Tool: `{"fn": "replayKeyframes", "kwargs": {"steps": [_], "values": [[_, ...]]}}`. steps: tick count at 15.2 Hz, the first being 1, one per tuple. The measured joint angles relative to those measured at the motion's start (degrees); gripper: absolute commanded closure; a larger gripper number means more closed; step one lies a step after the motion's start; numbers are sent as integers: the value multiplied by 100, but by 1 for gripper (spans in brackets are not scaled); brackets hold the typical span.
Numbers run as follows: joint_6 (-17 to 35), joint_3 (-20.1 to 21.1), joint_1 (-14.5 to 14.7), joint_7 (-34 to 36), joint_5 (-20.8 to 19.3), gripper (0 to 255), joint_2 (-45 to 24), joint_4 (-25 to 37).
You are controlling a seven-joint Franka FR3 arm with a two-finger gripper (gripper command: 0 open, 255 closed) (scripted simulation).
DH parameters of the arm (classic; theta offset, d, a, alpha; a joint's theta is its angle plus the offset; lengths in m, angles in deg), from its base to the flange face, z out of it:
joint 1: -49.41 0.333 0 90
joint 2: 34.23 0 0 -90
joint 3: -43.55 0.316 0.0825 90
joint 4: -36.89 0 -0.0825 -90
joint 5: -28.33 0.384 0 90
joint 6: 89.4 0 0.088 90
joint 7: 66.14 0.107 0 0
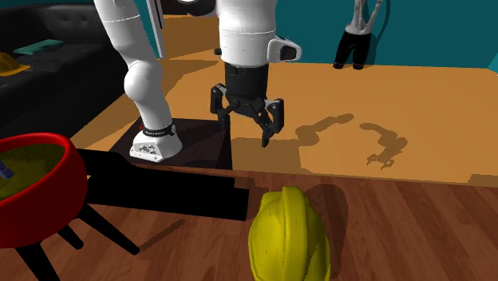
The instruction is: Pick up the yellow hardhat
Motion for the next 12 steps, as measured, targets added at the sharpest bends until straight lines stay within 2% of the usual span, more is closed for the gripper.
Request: {"fn": "replayKeyframes", "kwargs": {"steps": [1, 3, 7, 9, 12], "values": [[22, -157, 10, -442, 359, 0, -423, 233], [5, -289, -215, -1330, 1108, 0, -1266, 718], [-256, 115, -1183, -2667, 2262, 0, -2667, 1876], [-404, 352, -1585, -3059, 2578, 0, -3123, 2404], [-301, 462, -1721, -3229, 2714, 0, -3310, 2454]]}}
